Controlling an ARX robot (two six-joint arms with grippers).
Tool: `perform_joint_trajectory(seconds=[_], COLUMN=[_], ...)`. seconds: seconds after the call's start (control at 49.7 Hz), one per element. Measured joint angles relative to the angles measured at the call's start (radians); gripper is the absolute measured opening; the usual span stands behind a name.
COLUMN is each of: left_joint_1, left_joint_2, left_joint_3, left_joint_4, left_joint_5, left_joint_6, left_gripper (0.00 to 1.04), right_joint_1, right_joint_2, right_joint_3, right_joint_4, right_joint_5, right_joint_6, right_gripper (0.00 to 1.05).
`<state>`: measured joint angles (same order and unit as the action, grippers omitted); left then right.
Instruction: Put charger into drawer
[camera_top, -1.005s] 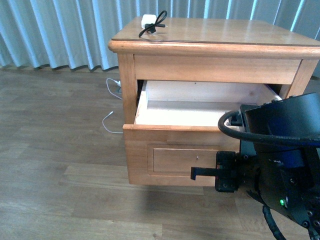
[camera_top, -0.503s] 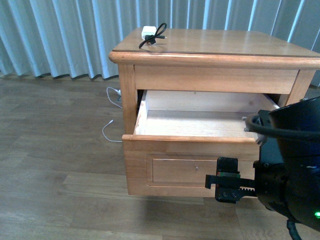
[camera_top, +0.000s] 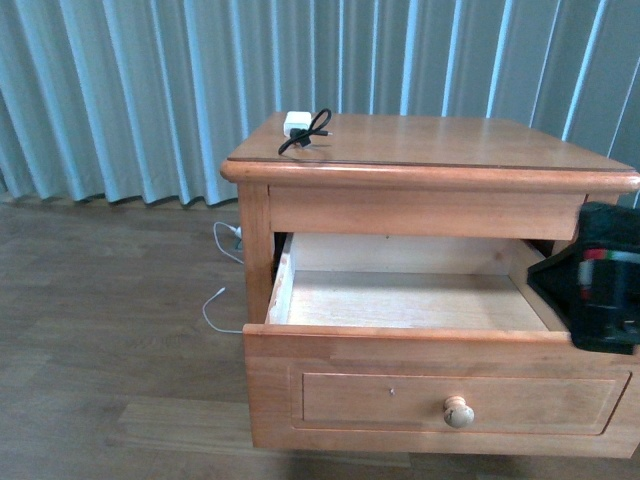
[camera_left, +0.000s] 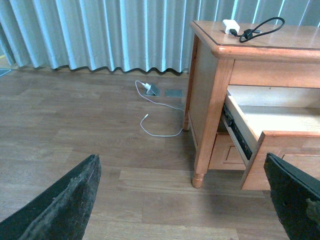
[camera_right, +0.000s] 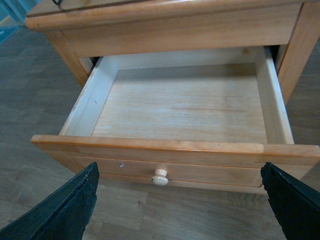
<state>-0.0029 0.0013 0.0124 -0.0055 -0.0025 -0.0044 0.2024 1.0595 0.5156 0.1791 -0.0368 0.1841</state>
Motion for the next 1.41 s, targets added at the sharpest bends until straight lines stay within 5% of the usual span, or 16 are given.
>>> perform_joint_trajectory(seconds=[0.201, 0.523, 0.684, 0.784, 0.945, 1.066, 1.247, 1.407], left_joint_1=[0.000, 0.000, 0.000, 0.000, 0.000, 0.000, 0.000, 0.000], left_joint_2=[0.000, 0.000, 0.000, 0.000, 0.000, 0.000, 0.000, 0.000], left_joint_3=[0.000, 0.000, 0.000, 0.000, 0.000, 0.000, 0.000, 0.000], left_joint_4=[0.000, 0.000, 0.000, 0.000, 0.000, 0.000, 0.000, 0.000], left_joint_5=[0.000, 0.000, 0.000, 0.000, 0.000, 0.001, 0.000, 0.000], left_joint_6=[0.000, 0.000, 0.000, 0.000, 0.000, 0.000, 0.000, 0.000], left_gripper=[0.99, 0.99, 0.99, 0.99, 0.99, 0.99, 0.99, 0.99], right_joint_1=[-0.097, -0.359, -0.360, -0.222, -0.206, -0.206, -0.206, -0.206], right_joint_2=[-0.260, -0.671, -0.683, -0.769, -0.888, -0.924, -0.925, -0.925], right_joint_3=[-0.056, -0.116, -0.122, -0.247, -0.340, -0.350, -0.351, -0.351], right_joint_4=[-0.136, -0.417, -0.408, -0.169, -0.210, -0.216, -0.216, -0.216], right_joint_5=[-0.050, -0.265, -0.249, 0.012, 0.035, 0.035, 0.036, 0.036], right_joint_6=[-0.038, -0.045, -0.047, -0.138, -0.176, -0.179, -0.179, -0.180], right_gripper=[0.97, 0.97, 0.96, 0.74, 0.37, 0.56, 0.98, 0.97])
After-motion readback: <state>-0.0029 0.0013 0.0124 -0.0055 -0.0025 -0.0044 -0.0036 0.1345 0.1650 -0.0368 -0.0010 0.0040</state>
